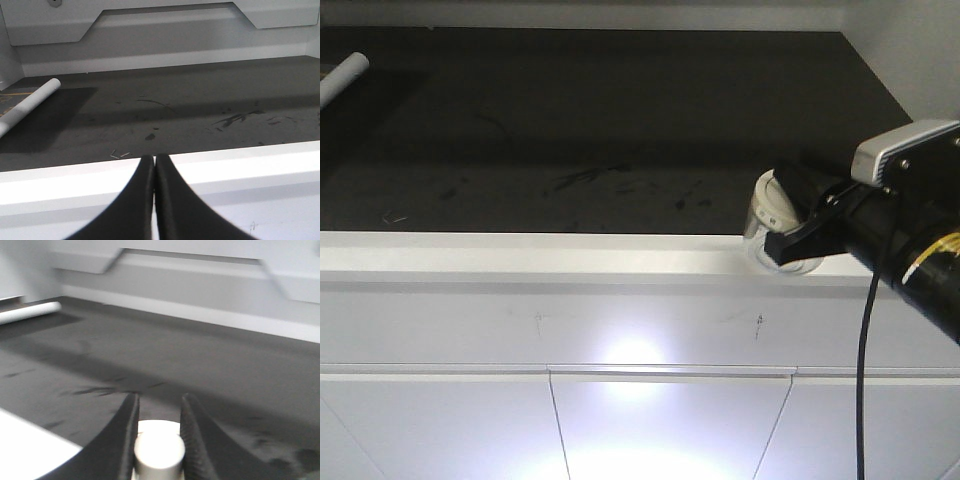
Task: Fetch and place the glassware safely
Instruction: 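Lift the jar out of the hood toward the robot with the right gripper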
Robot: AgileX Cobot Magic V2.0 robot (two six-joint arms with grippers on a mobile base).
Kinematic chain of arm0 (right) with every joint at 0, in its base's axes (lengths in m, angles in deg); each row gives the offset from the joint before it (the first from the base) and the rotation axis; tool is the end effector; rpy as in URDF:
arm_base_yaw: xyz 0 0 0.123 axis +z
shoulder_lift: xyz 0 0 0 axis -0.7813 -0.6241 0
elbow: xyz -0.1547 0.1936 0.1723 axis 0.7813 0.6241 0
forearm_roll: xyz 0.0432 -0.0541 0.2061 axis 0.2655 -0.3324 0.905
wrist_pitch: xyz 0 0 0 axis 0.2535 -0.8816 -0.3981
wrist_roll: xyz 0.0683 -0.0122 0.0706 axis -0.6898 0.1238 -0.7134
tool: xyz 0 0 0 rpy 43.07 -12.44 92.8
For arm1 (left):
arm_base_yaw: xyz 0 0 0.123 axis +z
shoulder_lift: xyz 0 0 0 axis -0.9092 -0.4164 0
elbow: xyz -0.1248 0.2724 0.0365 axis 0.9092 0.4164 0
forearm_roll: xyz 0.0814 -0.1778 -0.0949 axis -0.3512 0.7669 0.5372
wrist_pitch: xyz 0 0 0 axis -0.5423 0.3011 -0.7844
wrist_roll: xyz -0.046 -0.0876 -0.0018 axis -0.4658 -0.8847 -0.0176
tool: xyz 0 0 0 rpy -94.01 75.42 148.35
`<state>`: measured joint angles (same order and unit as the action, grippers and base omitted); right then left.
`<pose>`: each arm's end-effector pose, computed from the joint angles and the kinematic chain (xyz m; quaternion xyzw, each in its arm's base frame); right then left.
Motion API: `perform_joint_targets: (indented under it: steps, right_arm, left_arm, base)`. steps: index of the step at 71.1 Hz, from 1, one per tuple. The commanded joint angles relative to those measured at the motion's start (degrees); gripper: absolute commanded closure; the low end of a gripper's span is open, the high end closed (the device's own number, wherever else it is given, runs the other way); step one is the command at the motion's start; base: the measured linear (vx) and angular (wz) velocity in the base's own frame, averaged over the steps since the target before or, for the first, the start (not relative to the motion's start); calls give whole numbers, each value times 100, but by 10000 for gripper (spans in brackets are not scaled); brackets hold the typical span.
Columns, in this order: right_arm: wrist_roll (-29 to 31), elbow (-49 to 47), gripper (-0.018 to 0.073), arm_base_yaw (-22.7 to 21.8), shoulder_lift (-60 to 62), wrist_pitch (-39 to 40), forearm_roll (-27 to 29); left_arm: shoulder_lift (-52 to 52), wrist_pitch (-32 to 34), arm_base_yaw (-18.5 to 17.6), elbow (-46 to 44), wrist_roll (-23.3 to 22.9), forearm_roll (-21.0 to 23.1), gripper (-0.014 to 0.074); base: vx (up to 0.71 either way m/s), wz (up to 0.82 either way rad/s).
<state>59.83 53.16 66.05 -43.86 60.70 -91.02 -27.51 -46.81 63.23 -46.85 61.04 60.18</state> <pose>0.2214 0.0774 0.3201 -0.1901 0.6989 0.1252 0.6780 0.0658 -0.0054 0.2659 0.0417 0.7163 -0.0059 0.6965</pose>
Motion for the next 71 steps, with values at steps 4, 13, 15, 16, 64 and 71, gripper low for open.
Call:
perform_joint_targets:
  steps: [4,13,15,16,64,71]
  right_arm:
    - [7,158,563,573,414,595,17]
    - [7,379,563,1047,521,603,21]
    - [7,421,563,1143,537,603,21]
    - [7,444,563,1192,544,603,21]
    - [7,552,563,3135,576,728,16]
    - [7,552,563,3136,576,734,16]
  left_arm:
    - [-7,410,15,-150,-49,37,603]
    - [-7,410,15,-150,-49,37,603]
    - [-7,410,15,-150,-49,37,603]
    - [-7,410,15,-150,-49,37,603]
    - [-7,410,15,-150,-49,37,603]
    - [-7,410,15,-150,-49,37,603]
  base:
    - [0,0]
    - [0,0]
    - [0,0]
    - [0,0]
    - [0,0]
    - [0,0]
